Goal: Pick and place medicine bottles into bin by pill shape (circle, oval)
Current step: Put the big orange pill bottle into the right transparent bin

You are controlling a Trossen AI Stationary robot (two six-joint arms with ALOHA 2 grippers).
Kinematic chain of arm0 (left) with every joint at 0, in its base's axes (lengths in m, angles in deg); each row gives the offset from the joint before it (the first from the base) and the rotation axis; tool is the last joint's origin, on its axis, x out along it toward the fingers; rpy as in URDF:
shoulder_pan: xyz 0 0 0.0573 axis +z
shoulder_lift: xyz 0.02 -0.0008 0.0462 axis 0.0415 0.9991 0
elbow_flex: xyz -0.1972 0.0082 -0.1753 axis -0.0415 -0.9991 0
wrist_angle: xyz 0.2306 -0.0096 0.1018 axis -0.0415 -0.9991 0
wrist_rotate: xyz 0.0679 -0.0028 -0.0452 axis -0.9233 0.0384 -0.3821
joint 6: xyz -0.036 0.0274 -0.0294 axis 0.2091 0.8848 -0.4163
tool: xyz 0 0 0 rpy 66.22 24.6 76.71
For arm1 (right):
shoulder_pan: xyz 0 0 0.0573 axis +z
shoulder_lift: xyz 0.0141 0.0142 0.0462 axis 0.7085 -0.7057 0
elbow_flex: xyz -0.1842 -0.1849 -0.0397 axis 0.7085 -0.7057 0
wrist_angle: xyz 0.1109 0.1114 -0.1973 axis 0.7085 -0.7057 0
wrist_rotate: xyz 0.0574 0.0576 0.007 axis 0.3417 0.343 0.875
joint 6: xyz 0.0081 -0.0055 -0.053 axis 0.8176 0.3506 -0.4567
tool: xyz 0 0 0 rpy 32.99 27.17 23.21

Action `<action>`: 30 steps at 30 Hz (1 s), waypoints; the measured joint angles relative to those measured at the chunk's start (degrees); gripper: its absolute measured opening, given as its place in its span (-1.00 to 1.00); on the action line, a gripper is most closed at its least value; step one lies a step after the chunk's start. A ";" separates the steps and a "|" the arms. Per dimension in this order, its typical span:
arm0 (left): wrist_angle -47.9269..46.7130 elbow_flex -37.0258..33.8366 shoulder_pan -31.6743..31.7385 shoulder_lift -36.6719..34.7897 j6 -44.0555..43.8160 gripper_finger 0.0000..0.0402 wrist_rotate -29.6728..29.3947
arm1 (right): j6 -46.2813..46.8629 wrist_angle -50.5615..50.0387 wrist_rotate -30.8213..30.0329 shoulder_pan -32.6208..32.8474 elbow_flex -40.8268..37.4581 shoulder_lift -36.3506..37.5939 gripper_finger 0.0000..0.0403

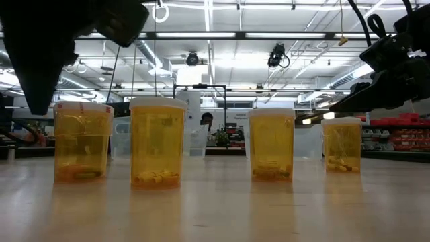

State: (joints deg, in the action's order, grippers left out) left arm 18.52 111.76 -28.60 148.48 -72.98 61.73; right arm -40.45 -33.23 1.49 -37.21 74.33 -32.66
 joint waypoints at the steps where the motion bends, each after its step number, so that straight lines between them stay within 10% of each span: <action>1: 0.94 0.00 0.26 0.26 0.42 0.49 0.21 | 0.00 0.00 -0.01 0.00 0.00 0.00 0.28; 30: 4.02 0.00 4.17 3.71 7.23 0.24 -0.83 | 0.00 0.03 -0.01 0.00 0.00 0.00 0.28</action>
State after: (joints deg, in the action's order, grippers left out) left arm 22.53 111.76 -24.43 152.19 -65.74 60.89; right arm -40.45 -33.19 1.47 -37.21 74.33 -32.66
